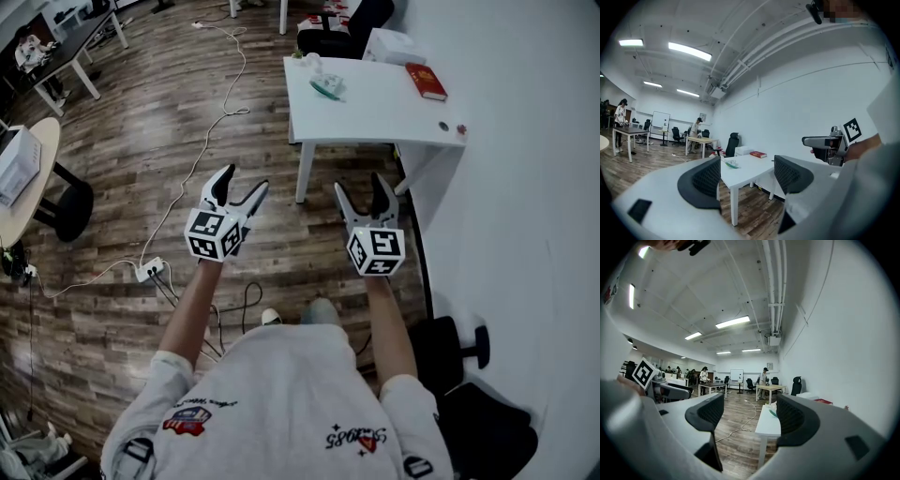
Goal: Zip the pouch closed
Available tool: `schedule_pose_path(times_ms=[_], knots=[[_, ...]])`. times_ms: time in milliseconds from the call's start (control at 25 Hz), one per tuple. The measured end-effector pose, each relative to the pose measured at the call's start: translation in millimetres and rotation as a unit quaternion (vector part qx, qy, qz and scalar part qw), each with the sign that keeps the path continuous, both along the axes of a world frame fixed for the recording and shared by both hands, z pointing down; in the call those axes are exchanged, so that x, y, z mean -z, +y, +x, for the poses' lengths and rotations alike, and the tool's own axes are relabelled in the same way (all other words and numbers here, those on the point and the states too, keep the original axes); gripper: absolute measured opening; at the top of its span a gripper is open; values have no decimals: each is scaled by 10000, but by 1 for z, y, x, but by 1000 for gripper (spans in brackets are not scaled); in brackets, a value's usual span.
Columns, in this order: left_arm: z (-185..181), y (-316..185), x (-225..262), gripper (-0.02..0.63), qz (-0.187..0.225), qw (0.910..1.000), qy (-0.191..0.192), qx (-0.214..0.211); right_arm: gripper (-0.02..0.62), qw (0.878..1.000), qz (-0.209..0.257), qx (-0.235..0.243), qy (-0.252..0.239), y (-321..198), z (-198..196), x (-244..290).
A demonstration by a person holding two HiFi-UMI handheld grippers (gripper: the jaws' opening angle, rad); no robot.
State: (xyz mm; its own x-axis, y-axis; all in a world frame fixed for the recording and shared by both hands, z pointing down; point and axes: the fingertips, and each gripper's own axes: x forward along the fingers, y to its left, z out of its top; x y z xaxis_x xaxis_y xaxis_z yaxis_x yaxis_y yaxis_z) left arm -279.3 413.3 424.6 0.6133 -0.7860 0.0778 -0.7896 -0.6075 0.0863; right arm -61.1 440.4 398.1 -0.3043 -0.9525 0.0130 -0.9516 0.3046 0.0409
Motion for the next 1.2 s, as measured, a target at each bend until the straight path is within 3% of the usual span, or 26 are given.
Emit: schedule_pose_path(times_ms=[360, 560, 840, 1200], knots=[[15, -47, -21, 341, -228, 9997, -21, 33, 339, 9997, -173, 85, -164, -44, 10, -20], [51, -99, -26, 341, -161, 9994, -302, -44, 334, 9995, -182, 101, -231, -97, 48, -28], [99, -195, -9, 341, -144, 9995, -230, 142, 333, 9993, -103, 231, -269, -201, 100, -10], [149, -273, -17, 341, -264, 9983, -381, 345, 325, 9978, -231, 526, -323, -296, 159, -21]])
